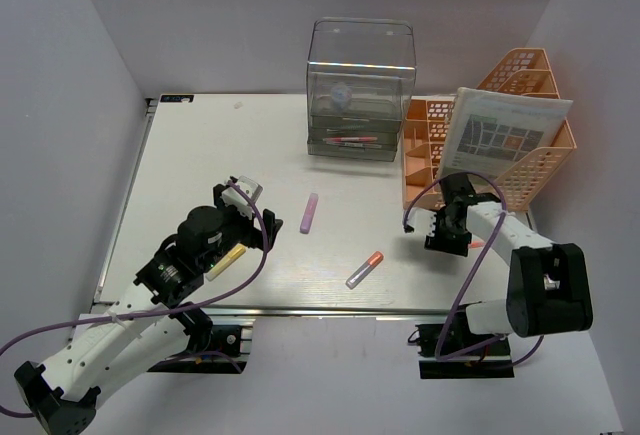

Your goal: Organize the desk

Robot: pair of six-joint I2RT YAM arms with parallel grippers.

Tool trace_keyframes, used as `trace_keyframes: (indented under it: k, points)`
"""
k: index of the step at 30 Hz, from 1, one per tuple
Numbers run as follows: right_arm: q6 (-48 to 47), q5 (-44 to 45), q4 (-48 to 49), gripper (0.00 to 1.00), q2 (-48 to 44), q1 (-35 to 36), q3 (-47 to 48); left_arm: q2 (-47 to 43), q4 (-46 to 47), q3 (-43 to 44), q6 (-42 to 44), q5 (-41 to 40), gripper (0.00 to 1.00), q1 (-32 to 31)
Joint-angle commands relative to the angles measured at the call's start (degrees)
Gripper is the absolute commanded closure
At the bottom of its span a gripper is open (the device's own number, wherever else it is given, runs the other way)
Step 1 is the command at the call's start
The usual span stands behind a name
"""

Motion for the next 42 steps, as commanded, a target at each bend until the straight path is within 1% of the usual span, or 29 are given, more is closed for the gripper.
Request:
trace_keyframes:
  k: [1, 5, 9, 12, 15, 16, 17, 18, 19, 21, 27, 30, 32, 33, 34, 35, 36, 37, 38, 39, 40, 41, 42]
  points:
    - [-6.8, -1.1, 1.0, 0.39, 1.7, -0.8, 2.0, -0.1, 0.3, -0.3, 0.3, 0.7, 0.02, 0.0]
    - [-6.8, -1.8, -0.2, 0.39, 4.1, -1.1, 2.6, 0.2, 0.3, -0.2, 0.4, 0.6, 0.02, 0.0]
    - [-7.3, -2.8, 0.8, 0.4, 4.9, -1.4, 1.7, 0.4, 0.5, -0.3, 0.4, 0.5, 0.02, 0.0]
    - [-7.5, -3.0, 2.3, 0.43, 6.3, -1.5, 1.4, 0.7, 0.4, -0.3, 0.4, 0.5, 0.02, 0.0]
    - [-7.4, -4.7, 1.2, 0.54, 8.6, -1.5, 2.6, 1.0, 0.3, -0.2, 0.4, 0.3, 0.02, 0.0]
    - [-7.7, -5.5, 0.0, 0.65, 9.1, -1.5, 3.1, 0.9, 0.4, -0.2, 0.4, 0.3, 0.02, 0.0]
    - [-7.9, -5.5, -0.8, 0.7, 9.7, -1.5, 3.5, 1.0, 0.3, -0.3, 0.4, 0.3, 0.02, 0.0]
    - [-7.9, -8.1, -1.9, 0.74, 10.6, -1.4, 4.2, 1.0, 0.3, -0.3, 0.4, 0.1, 0.02, 0.0]
    - [-7.9, -8.8, -2.7, 0.78, 10.9, -1.3, 4.5, 1.1, 0.3, -0.3, 0.4, 0.1, 0.02, 0.0]
    - [-7.3, -11.0, -4.6, 0.82, 12.0, -1.1, 5.9, 1.2, 0.3, -0.3, 0.4, 0.0, 0.02, 0.0]
    - [-3.0, -19.7, -10.1, 0.89, 12.5, -0.1, 12.0, 2.0, 0.5, -0.3, 0.5, -0.1, 0.02, 0.0]
    - [0.2, -23.9, -11.7, 0.92, 12.0, 1.3, 17.3, 2.6, 0.3, -0.3, 0.5, -0.1, 0.02, 0.0]
    - [2.9, -26.7, -13.4, 0.93, 12.2, 3.2, 22.6, 2.9, 0.3, -0.3, 0.5, -0.3, 0.02, 0.0]
    - [3.9, -27.6, -14.0, 0.93, 12.3, 5.1, 24.6, 3.0, 0.5, -0.3, 0.5, -0.3, 0.02, 0.0]
    - [5.0, -28.6, -15.0, 0.93, 12.7, 5.9, 29.3, 3.2, 0.3, -0.2, 0.5, -0.5, 0.02, 0.0]
    - [7.2, -30.0, -15.3, 0.93, 13.9, 6.8, 32.1, 3.4, 0.3, -0.2, 0.5, -0.7, 0.02, 0.0]
    - [8.6, -30.5, -15.9, 0.93, 14.8, 9.7, 35.0, 3.5, 0.3, -0.3, 0.5, -0.7, 0.02, 0.0]
    - [10.2, -30.7, -15.9, 0.93, 16.5, 10.7, 40.8, 3.6, 0.2, -0.3, 0.4, -0.8, 0.02, 0.0]
    - [12.7, -30.4, -15.6, 0.93, 17.3, 11.7, 43.5, 3.6, 0.2, -0.3, 0.4, -0.9, 0.02, 0.0]
    - [13.8, -30.0, -14.8, 0.93, 18.1, 14.3, 46.1, 3.6, 0.1, -0.2, 0.4, -1.1, 0.02, 0.0]
    - [14.6, -28.7, -13.8, 0.92, 19.4, 15.1, 48.3, 3.5, 0.1, -0.4, 0.4, -1.1, 0.02, 0.0]
    - [15.5, -27.3, -10.6, 0.92, 20.1, 15.8, 51.7, 3.5, 0.2, -0.5, 0.3, -1.4, 0.02, 0.0]
    - [15.6, -26.2, -9.0, 0.92, 20.7, 17.5, 52.8, 3.2, 0.3, -0.6, 0.3, -1.5, 0.02, 0.0]
